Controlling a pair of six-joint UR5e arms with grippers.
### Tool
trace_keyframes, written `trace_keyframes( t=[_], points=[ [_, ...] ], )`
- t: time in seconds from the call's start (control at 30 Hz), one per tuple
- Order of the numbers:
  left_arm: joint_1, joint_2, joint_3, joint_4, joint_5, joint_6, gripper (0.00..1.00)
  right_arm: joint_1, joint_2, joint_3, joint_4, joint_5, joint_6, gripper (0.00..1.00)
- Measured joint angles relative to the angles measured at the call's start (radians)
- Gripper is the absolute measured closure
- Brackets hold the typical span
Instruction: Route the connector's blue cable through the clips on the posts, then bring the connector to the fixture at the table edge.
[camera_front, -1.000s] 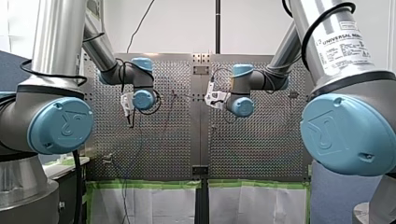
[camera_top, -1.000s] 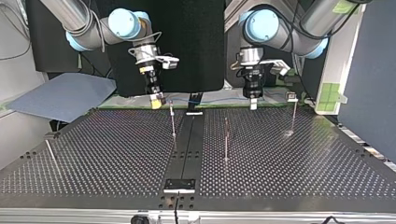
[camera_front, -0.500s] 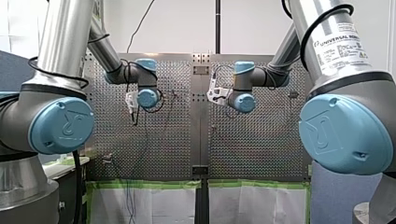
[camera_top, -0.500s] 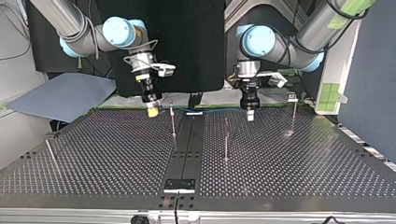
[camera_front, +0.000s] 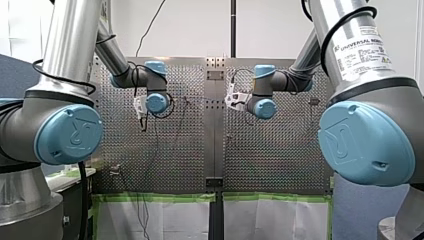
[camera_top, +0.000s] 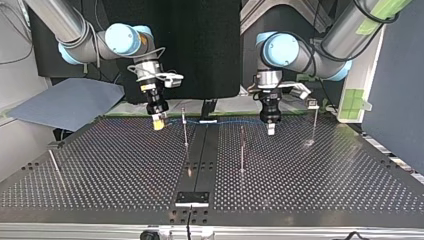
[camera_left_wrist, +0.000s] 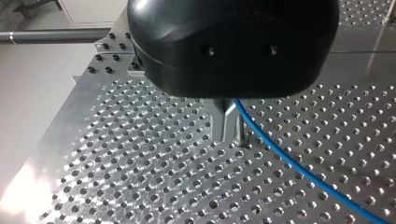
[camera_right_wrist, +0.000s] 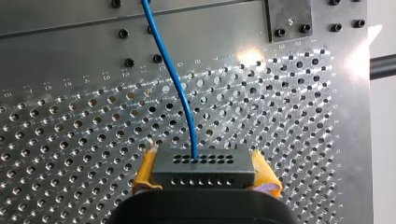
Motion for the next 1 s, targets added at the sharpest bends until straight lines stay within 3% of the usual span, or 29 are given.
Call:
trace_keyframes(
  t=[0.4, 0.6, 1.0],
  points=[
    [0.03, -0.01, 0.014, -0.009, 0.036, 0.0, 1.0, -0.013, 0.004, -0.002, 0.001, -0.003, 0.002, 1.0],
    [0.032, -0.04, 0.037, -0.023, 0.047, 0.005, 1.0, -0.018, 0.005, -0.002, 0.001, -0.004, 0.003, 1.0],
    [0.036, -0.049, 0.094, -0.049, 0.063, 0.002, 1.0, -0.032, 0.008, -0.003, -0.004, -0.005, 0.004, 1.0]
  ],
)
